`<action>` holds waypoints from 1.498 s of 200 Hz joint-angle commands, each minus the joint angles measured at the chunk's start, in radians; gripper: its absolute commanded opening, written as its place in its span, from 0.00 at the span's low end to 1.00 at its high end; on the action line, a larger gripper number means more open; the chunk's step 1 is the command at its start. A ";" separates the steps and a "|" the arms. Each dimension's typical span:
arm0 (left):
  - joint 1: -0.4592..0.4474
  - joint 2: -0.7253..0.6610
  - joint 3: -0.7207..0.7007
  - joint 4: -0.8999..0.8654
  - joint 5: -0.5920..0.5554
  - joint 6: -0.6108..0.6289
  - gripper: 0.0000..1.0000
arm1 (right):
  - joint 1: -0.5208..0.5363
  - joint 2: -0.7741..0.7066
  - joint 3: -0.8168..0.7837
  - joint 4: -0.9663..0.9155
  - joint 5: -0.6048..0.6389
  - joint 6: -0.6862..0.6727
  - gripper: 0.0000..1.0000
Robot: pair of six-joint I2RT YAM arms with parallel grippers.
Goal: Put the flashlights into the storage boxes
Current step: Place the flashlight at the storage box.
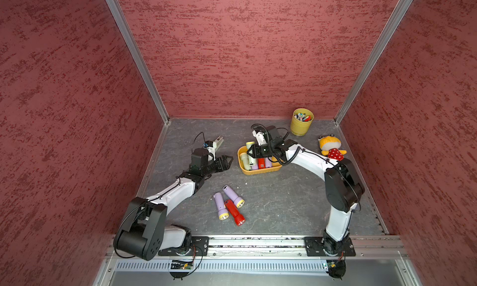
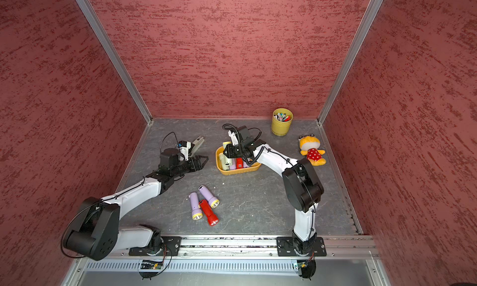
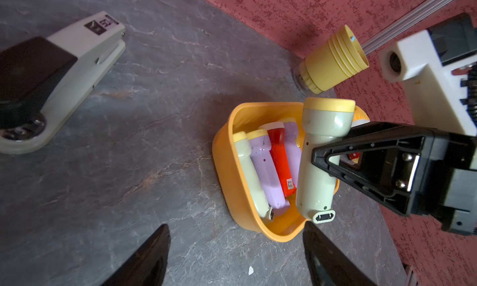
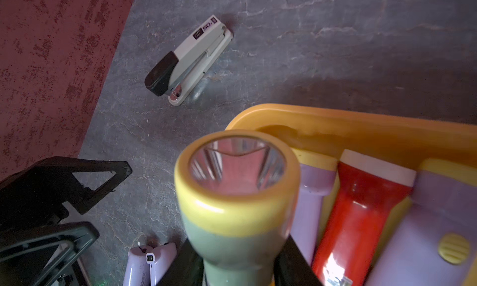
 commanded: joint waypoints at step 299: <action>0.015 0.034 0.054 -0.085 0.033 0.002 0.80 | 0.004 0.173 0.119 -0.064 -0.123 0.117 0.49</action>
